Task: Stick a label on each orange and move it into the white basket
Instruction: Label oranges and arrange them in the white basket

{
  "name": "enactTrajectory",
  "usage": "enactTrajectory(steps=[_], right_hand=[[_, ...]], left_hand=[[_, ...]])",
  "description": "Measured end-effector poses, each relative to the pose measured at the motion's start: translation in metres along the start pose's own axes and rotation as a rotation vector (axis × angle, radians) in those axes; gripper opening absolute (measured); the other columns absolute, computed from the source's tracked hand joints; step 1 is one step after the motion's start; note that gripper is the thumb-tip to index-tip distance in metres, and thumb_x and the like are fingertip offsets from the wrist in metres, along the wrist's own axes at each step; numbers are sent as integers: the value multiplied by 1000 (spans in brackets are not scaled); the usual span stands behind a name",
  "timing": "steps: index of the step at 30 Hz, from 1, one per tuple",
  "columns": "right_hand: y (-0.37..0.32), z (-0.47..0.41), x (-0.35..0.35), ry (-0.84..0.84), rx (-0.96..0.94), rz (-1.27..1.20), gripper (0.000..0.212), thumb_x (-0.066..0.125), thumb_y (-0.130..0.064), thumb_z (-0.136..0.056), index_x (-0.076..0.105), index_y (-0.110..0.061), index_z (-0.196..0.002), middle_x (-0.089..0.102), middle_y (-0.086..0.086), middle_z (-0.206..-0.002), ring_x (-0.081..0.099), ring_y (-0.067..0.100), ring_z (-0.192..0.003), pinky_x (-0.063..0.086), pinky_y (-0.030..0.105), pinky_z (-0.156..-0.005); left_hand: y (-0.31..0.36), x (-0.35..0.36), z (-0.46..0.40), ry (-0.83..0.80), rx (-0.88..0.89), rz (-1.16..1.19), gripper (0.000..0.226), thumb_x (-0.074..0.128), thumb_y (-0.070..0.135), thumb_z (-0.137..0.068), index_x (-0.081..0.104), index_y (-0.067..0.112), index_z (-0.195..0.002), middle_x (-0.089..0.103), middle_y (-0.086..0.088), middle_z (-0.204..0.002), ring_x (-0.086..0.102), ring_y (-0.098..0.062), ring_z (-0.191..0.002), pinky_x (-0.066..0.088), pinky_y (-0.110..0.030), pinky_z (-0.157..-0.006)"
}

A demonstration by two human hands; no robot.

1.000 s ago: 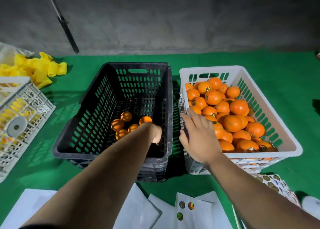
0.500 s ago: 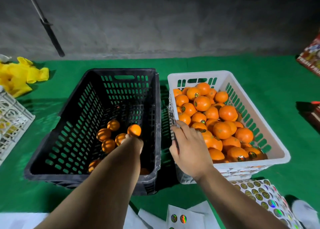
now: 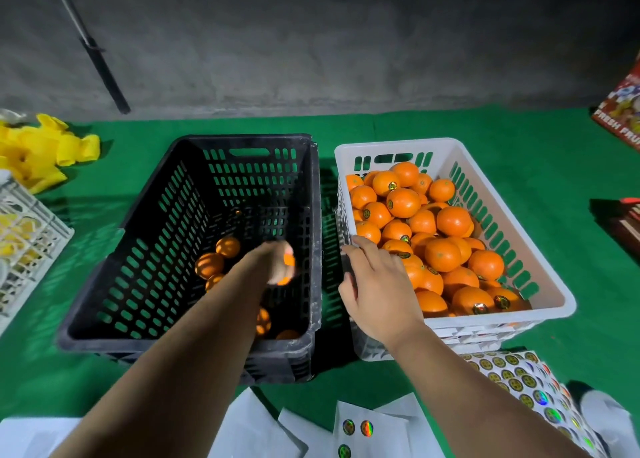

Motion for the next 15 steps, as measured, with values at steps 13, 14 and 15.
enactTrajectory(steps=[13,14,15], right_hand=[[-5,67,2,278,-95,-205,36,58,-24,-96,58,-18,-131,50,8,-130,47,27,-116,35,36,-92],[-7,93,13,277,-104,-210,33,58,-26,-95,59,-21,-128,50,8,-125,45,25,-112,30,34,-89],[-8,122,26,234,-112,-189,30,57,-29,-93,58,-24,-122,50,6,-119,44,24,-107,28,33,-86]], left_hand=[[0,59,171,655,696,631,56,76,31,-93,48,44,-139,37,20,-140,43,9,-131,48,-7,-91],[-5,75,181,624,736,640,57,75,35,-93,46,48,-141,34,21,-146,43,1,-137,51,-12,-92],[-10,93,190,584,756,654,59,73,39,-93,45,50,-143,33,20,-150,44,-5,-139,53,-17,-94]])
Point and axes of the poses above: each hand's wrist, its own z-axis away from the middle knuckle, its own x-axis out of the palm, y = z × x, the point moved 3 cm from there along -z, towards the middle knuckle
